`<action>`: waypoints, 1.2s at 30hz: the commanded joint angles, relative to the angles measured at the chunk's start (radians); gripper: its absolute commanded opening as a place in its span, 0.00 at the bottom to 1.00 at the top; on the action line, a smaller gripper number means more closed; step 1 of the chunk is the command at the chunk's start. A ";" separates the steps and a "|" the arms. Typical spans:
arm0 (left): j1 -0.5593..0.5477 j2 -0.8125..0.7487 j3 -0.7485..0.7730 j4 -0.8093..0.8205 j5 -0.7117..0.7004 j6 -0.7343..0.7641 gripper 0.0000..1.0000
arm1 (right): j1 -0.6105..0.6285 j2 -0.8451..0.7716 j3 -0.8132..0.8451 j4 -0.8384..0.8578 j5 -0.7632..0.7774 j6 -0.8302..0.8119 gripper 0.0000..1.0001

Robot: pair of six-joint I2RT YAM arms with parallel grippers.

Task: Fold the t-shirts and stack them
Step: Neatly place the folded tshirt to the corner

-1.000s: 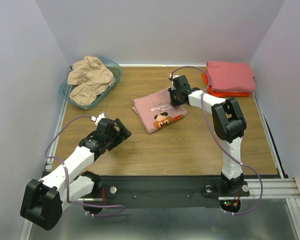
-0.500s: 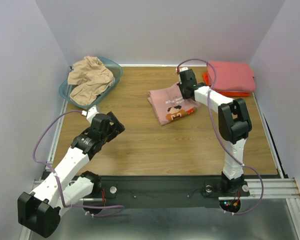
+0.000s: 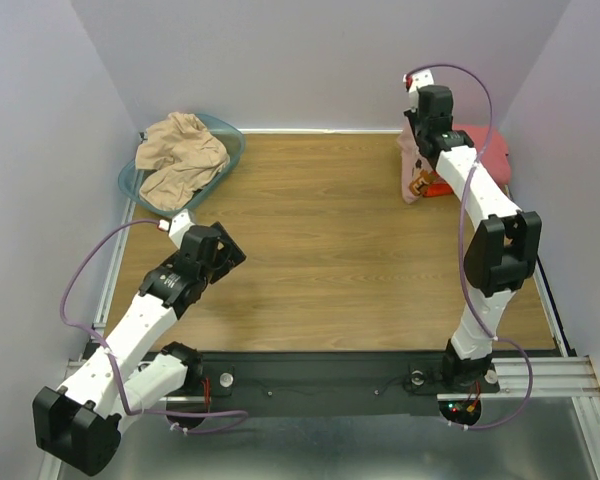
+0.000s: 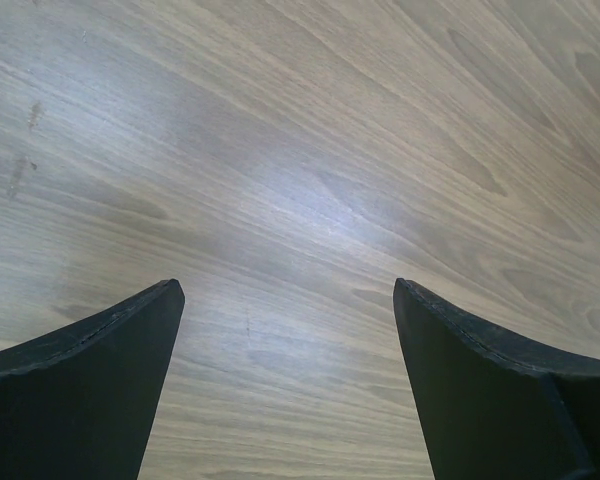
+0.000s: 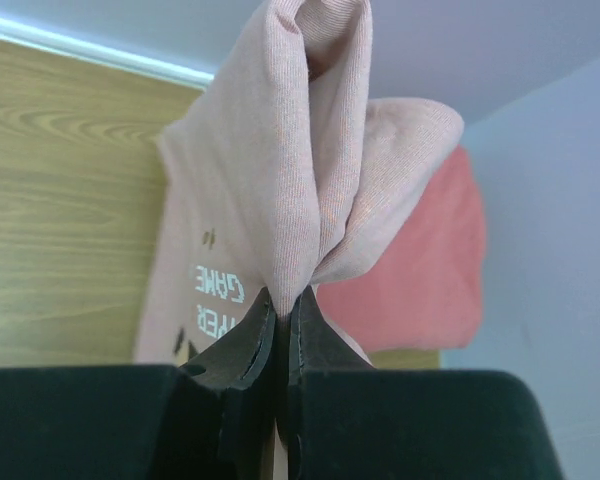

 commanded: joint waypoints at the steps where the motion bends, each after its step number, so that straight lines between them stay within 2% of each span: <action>1: 0.001 -0.006 0.046 -0.015 -0.045 0.011 0.98 | -0.014 -0.010 0.118 0.038 0.024 -0.111 0.00; 5: 0.001 0.000 0.059 -0.037 -0.064 0.018 0.98 | -0.050 0.031 0.181 0.038 0.065 -0.157 0.00; 10: 0.001 0.005 0.073 -0.049 -0.073 0.021 0.98 | -0.099 0.045 0.247 0.038 -0.001 -0.157 0.00; 19: 0.002 0.040 0.076 -0.023 -0.059 0.027 0.98 | -0.159 0.097 0.298 0.038 -0.029 -0.131 0.00; 27: 0.002 0.071 0.084 -0.028 -0.071 0.028 0.98 | -0.281 0.232 0.396 0.040 -0.046 -0.050 0.00; 31: 0.005 0.089 0.098 -0.034 -0.074 0.028 0.98 | -0.341 0.347 0.495 0.040 0.026 -0.042 0.00; 35: 0.007 0.106 0.113 -0.035 -0.079 0.027 0.98 | -0.386 0.395 0.508 0.041 0.014 0.008 0.01; 36: 0.008 0.109 0.113 -0.032 -0.078 0.027 0.98 | -0.390 0.400 0.500 0.038 0.005 0.008 0.07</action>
